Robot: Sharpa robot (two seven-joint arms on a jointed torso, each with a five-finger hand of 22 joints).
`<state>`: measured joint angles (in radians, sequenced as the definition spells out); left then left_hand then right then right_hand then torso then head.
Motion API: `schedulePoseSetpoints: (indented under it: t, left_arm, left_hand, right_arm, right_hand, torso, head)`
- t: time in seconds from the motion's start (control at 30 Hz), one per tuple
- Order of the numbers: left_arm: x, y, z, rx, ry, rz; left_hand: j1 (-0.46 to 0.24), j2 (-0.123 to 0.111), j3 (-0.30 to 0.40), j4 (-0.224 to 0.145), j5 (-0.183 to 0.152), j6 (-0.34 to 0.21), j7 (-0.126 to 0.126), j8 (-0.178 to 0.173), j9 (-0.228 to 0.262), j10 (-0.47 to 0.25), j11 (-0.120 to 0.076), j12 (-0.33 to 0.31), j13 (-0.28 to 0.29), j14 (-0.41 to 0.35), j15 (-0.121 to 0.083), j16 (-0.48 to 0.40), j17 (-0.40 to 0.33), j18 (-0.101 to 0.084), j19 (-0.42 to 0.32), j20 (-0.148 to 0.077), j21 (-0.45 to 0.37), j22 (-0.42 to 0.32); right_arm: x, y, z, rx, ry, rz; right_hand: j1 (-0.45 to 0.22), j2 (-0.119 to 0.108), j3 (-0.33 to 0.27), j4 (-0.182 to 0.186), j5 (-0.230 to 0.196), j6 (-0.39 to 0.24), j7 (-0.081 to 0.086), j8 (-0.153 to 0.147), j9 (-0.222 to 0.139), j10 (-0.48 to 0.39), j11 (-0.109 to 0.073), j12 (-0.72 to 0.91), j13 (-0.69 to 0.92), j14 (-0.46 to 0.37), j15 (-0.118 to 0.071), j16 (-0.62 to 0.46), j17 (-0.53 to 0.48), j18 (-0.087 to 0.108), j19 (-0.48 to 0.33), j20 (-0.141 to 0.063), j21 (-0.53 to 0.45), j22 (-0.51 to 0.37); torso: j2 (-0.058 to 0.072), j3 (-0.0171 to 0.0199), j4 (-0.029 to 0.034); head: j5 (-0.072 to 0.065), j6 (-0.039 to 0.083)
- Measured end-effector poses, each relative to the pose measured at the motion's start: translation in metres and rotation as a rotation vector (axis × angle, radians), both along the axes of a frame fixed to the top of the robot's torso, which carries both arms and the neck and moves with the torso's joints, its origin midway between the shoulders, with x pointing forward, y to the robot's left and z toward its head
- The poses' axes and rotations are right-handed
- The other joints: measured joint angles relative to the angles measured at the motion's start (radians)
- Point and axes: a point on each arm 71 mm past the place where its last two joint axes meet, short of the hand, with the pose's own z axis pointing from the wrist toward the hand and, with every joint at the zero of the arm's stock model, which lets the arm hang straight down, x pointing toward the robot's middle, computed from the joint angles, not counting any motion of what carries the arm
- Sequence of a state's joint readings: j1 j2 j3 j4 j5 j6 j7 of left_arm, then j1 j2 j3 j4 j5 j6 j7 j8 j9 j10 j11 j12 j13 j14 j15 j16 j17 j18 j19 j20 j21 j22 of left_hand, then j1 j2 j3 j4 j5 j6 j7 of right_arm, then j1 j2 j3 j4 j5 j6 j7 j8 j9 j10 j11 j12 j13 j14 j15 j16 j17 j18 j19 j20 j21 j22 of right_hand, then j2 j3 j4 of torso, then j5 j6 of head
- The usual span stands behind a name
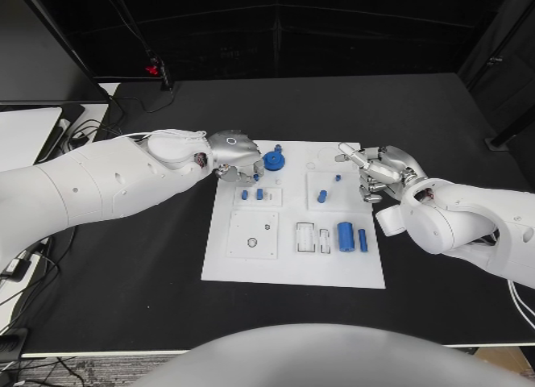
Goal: Assemble the parts on the task board
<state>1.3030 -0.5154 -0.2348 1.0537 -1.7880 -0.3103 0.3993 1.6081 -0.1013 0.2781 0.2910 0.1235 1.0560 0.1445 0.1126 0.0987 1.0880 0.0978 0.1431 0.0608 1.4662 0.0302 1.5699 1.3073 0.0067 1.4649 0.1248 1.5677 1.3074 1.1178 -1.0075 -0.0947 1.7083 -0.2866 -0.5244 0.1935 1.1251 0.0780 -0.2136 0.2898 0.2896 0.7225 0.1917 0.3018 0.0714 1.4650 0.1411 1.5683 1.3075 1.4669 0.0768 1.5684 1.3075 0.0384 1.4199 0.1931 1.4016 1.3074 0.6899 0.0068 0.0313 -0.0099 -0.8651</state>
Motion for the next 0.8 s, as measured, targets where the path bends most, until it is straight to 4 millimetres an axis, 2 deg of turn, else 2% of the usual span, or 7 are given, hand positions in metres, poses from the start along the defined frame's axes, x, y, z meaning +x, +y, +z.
schedulePoseSetpoints:
  t: [0.13, 0.27, 0.47, 0.67, 0.8]
  left_arm:
    - [-0.001, 0.001, -0.003, 0.008, 0.010, 0.005]
    - [0.000, 0.002, -0.004, 0.009, 0.010, 0.009]
    - [0.000, 0.003, -0.003, 0.003, -0.001, 0.015]
    - [0.002, 0.007, -0.001, -0.007, -0.019, 0.029]
    - [0.003, 0.014, 0.000, -0.013, -0.035, 0.050]
  left_hand:
    - [-0.017, -0.028, 0.000, 0.000, 0.000, -0.057, 0.012, -0.029, -0.017, -0.010, 0.010, -0.009, 0.000, 0.001, 0.009, 0.000, 0.000, 0.000, 0.000, 0.008, 0.000, 0.000]
    - [-0.017, -0.051, -0.006, -0.002, 0.000, -0.102, 0.019, -0.037, -0.028, -0.013, 0.013, -0.011, 0.000, -0.002, 0.012, 0.000, 0.000, 0.000, 0.003, 0.011, 0.000, 0.000]
    - [-0.023, -0.057, -0.007, -0.002, 0.000, -0.149, 0.030, -0.037, -0.032, -0.013, 0.013, -0.011, 0.001, -0.002, 0.012, 0.000, 0.000, 0.000, 0.000, 0.015, 0.000, 0.000]
    - [-0.023, -0.058, -0.012, -0.002, 0.000, -0.178, 0.037, -0.037, -0.032, -0.030, 0.028, -0.021, 0.001, -0.002, 0.019, 0.000, 0.000, 0.000, 0.003, 0.018, 0.000, 0.000]
    - [-0.028, -0.062, -0.020, -0.002, 0.000, -0.195, 0.040, -0.036, -0.032, -0.042, 0.030, -0.022, 0.001, 0.001, 0.023, 0.000, 0.000, 0.000, 0.000, 0.022, 0.000, 0.000]
  right_arm:
    - [0.000, 0.000, 0.000, 0.000, 0.000, 0.000]
    - [0.000, 0.000, 0.000, 0.000, 0.000, -0.001]
    - [0.000, 0.000, 0.000, 0.000, 0.000, 0.000]
    - [0.000, 0.000, 0.000, 0.000, 0.001, 0.000]
    - [0.000, 0.000, 0.000, -0.001, 0.001, -0.001]
  right_hand:
    - [0.000, 0.000, 0.000, 0.000, 0.004, 0.000, 0.000, 0.000, 0.000, 0.000, 0.000, 0.000, 0.000, 0.000, 0.000, 0.000, 0.000, 0.000, 0.000, 0.000, 0.000, 0.000]
    - [0.000, 0.000, 0.000, 0.000, 0.004, 0.000, 0.000, 0.000, 0.000, 0.000, 0.000, 0.000, 0.000, 0.000, 0.000, 0.000, 0.000, 0.000, 0.000, 0.000, 0.000, 0.000]
    - [0.000, 0.000, 0.000, 0.000, 0.004, 0.000, 0.000, 0.000, 0.000, 0.000, 0.000, 0.000, 0.000, 0.000, 0.000, 0.000, 0.000, 0.000, 0.000, 0.000, 0.000, 0.000]
    - [0.000, 0.000, 0.000, 0.000, 0.004, 0.000, 0.000, 0.000, 0.000, 0.000, 0.000, 0.000, 0.000, 0.000, 0.000, 0.000, 0.000, 0.000, 0.000, 0.000, 0.000, 0.000]
    - [0.000, 0.000, 0.000, 0.000, 0.004, 0.000, 0.000, 0.000, 0.000, 0.000, 0.000, 0.000, 0.000, 0.000, 0.000, 0.000, 0.000, 0.000, 0.000, 0.000, 0.000, 0.000]
  torso:
    - [0.000, -0.0001, 0.0000]
    - [0.000, -0.0001, 0.0000]
    - [0.000, -0.0001, 0.0000]
    - [0.000, -0.0001, 0.0001]
    - [0.000, -0.0005, 0.0002]
  head:
    - [0.000, 0.002]
    - [0.000, 0.003]
    - [0.000, 0.005]
    - [0.000, 0.007]
    - [-0.002, 0.007]
